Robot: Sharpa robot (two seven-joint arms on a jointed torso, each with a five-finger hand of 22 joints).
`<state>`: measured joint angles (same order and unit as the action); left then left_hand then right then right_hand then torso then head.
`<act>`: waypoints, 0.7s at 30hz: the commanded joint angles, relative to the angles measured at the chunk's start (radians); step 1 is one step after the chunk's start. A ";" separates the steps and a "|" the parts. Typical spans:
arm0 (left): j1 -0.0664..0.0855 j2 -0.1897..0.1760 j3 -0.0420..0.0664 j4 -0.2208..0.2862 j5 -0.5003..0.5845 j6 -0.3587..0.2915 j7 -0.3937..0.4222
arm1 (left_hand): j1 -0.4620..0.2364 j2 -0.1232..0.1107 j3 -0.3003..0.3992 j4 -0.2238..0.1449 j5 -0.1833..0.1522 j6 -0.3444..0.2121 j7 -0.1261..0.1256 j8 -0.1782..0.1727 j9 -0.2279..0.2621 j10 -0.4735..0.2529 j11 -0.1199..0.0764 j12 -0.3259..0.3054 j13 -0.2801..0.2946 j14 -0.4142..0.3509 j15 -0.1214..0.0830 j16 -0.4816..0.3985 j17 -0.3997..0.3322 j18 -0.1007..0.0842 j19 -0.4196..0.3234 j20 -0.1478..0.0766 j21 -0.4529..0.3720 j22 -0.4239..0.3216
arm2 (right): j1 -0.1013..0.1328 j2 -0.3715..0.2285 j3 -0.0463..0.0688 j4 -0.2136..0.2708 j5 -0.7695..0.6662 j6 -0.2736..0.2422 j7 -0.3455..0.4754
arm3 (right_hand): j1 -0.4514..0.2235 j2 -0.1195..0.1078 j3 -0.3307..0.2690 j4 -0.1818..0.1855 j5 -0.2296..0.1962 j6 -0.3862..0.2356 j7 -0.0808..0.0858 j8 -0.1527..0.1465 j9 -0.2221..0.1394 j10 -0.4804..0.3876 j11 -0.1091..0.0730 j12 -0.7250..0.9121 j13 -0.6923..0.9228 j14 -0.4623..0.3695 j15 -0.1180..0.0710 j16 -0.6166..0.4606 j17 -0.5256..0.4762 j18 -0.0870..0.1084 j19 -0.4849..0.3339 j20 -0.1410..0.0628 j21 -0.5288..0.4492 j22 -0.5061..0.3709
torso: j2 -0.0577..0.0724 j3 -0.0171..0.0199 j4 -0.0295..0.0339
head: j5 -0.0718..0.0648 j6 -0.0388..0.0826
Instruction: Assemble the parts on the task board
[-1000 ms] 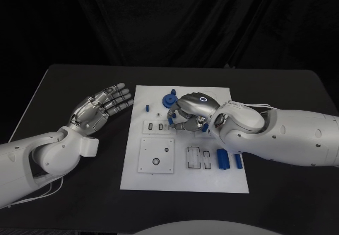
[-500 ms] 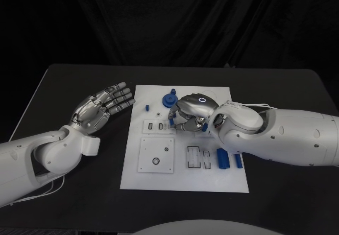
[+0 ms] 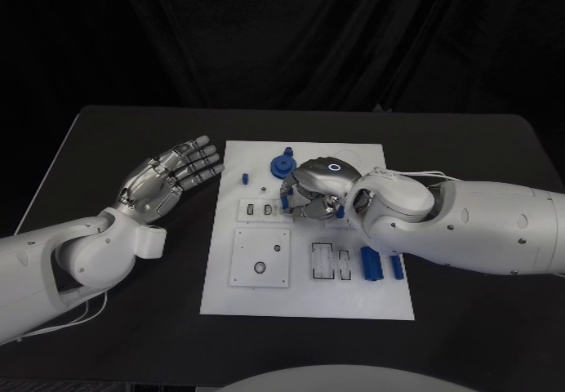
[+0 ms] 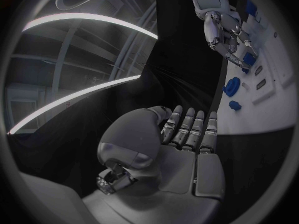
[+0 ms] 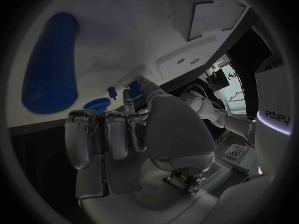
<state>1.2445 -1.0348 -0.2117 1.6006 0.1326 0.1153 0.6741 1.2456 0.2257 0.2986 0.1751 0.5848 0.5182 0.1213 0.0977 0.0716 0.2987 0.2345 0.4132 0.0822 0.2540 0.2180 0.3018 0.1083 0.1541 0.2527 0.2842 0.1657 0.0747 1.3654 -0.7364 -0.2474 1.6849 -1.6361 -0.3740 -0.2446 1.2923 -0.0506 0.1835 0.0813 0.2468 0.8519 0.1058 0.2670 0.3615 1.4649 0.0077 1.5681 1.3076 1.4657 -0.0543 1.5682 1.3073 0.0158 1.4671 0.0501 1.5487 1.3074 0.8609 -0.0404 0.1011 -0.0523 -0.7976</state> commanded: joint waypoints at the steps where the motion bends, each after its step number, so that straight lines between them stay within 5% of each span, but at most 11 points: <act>1: -0.002 0.002 0.001 0.000 -0.002 0.013 0.010 | -0.007 0.000 0.005 0.000 0.006 -0.003 0.005 0.006 0.001 -0.001 0.005 0.007 0.001 -0.003 0.006 0.005 0.001 -0.021 0.004 0.003 0.003 0.001 | -0.004 0.001 0.000 -0.002 -0.008 0.033 -0.027 | -0.002 -0.009 -0.007 0.001 -0.016 -0.024 0.004 -0.020 -0.013 0.106 0.009 0.003 0.263 0.103 0.005 -0.002 0.255 -0.007 0.088 0.009 -0.006 0.252 | 0.000 -0.0006 0.0002 | -0.001 -0.002; 21: -0.003 0.005 0.001 -0.008 -0.002 0.017 0.010 | -0.009 0.000 0.008 0.000 0.006 -0.006 0.006 0.005 0.000 -0.003 0.005 0.006 0.000 -0.005 0.006 0.005 0.001 -0.021 0.004 0.002 0.003 0.001 | -0.006 0.003 0.000 -0.008 -0.008 0.035 -0.008 | -0.018 -0.025 -0.029 0.011 -0.101 -0.087 0.002 -0.085 -0.057 0.106 0.006 0.003 0.263 0.103 0.003 -0.001 0.256 -0.007 0.089 0.008 -0.005 0.252 | 0.001 -0.0002 -0.0005 | -0.002 -0.007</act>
<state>1.2429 -1.0312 -0.2117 1.5918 0.1326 0.1169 0.6735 1.2456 0.2257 0.2985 0.1752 0.5848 0.5145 0.1251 0.0977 0.0715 0.2987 0.2344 0.4132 0.0821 0.2503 0.2217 0.3018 0.1083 0.1457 0.2528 0.2842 0.1657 0.0746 1.3642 -0.7333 -0.2459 1.6782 -1.6373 -0.3511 -0.2443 1.2763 -0.0661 0.1598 0.0941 0.1483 0.7686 0.1085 0.1848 0.3056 1.4649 0.0075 1.5680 1.3075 1.4657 -0.0543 1.5682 1.3079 0.0159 1.4634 0.0538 1.5488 1.3073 0.8611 -0.0406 0.1011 -0.0547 -0.8051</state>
